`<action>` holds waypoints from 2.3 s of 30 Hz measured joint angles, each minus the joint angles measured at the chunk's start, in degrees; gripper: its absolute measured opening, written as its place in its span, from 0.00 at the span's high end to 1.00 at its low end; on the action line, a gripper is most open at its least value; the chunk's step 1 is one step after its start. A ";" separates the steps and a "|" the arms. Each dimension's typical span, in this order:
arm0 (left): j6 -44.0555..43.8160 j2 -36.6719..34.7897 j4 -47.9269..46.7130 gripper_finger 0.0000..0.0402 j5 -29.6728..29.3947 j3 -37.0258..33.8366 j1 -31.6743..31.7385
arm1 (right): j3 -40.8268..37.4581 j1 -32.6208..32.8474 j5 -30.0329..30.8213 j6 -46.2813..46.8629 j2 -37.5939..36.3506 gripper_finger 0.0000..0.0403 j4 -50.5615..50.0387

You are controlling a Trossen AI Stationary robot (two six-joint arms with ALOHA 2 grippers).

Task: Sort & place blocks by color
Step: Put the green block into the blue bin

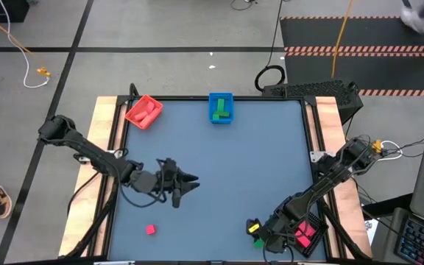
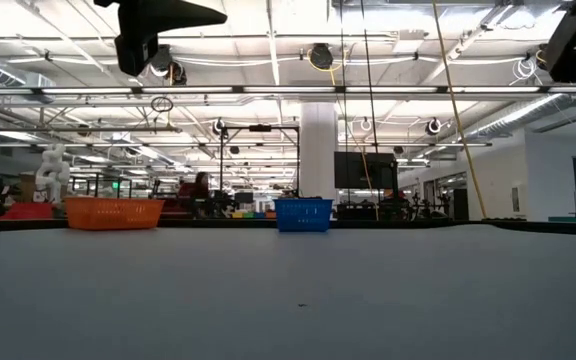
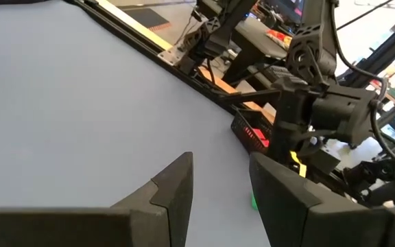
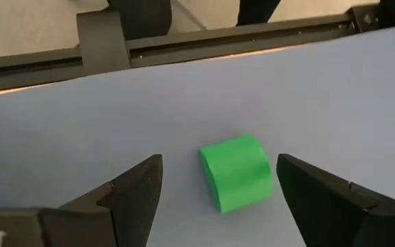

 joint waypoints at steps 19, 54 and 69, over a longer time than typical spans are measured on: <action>0.52 0.01 -0.26 0.64 -0.69 -0.02 -0.23 | 0.00 -0.84 0.11 -2.40 3.07 0.42 2.85; 0.02 0.93 -0.71 0.64 -0.85 -0.09 -1.17 | 0.57 2.05 8.28 2.04 -0.73 0.68 5.67; 3.85 0.93 -0.77 0.64 -2.16 -0.07 -1.17 | 0.66 -0.69 15.87 2.32 -7.57 0.68 5.04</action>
